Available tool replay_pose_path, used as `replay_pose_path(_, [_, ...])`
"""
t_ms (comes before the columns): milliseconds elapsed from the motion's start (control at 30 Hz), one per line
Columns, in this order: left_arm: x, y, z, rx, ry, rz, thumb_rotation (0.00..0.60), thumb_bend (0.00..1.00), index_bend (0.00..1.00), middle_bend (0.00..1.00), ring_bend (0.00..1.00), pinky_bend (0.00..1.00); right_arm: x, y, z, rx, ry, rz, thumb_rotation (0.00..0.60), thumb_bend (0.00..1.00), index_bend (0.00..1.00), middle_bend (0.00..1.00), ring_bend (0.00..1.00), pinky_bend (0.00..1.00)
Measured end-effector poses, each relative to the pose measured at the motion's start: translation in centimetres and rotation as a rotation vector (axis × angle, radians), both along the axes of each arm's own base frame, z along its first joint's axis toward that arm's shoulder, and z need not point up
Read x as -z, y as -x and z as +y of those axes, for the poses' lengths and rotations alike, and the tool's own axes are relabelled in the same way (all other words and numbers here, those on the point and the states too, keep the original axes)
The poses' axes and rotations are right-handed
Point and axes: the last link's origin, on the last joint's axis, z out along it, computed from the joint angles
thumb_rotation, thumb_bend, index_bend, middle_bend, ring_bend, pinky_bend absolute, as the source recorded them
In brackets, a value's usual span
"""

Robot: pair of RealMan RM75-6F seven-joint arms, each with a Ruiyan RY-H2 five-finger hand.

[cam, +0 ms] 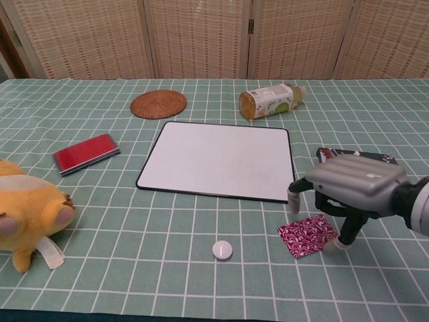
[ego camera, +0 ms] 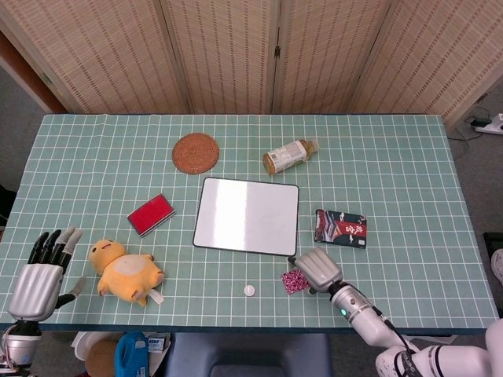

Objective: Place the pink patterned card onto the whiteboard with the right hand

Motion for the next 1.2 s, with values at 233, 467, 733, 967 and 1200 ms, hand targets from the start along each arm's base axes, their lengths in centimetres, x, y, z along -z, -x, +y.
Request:
replay_pose_path(233, [-0.10,0.23,-0.08,-0.009,-0.003,0.001,0.600,0.28,0.02,0.01,0.01,0.00,0.20,-0.08,-0.01,0.022,-0.027,0.016,0.600,0.05,0.37,0.90,0.97,1.00])
replay_pose_path(467, [-0.11,0.20,0.00,-0.007,-0.004,0.000,0.600,0.28,0.02,0.01,0.01,0.00,0.28,-0.21,-0.29,0.029,-0.036,0.026,0.600,0.05,0.37,0.90,0.97,1.00])
replay_pose_path(733, [-0.08,0.16,0.12,-0.007,0.000,0.004,0.600,0.28,0.02,0.01,0.01,0.00,0.51,-0.02,-0.37,0.045,-0.053,0.042,0.600,0.11,0.37,0.90,0.97,1.00])
replay_pose_path(967, [-0.07,0.07,0.17,-0.005,-0.002,0.004,0.600,0.28,0.02,0.01,0.01,0.00,0.50,0.08,-0.39,0.048,-0.055,0.046,0.600,0.13,0.37,0.90,0.97,1.00])
replay_pose_path(1200, [-0.09,0.05,0.17,-0.005,0.000,0.004,0.600,0.28,0.02,0.01,0.01,0.00,0.57,0.21,-0.53,0.063,-0.057,0.041,0.600,0.13,0.37,0.90,0.97,1.00])
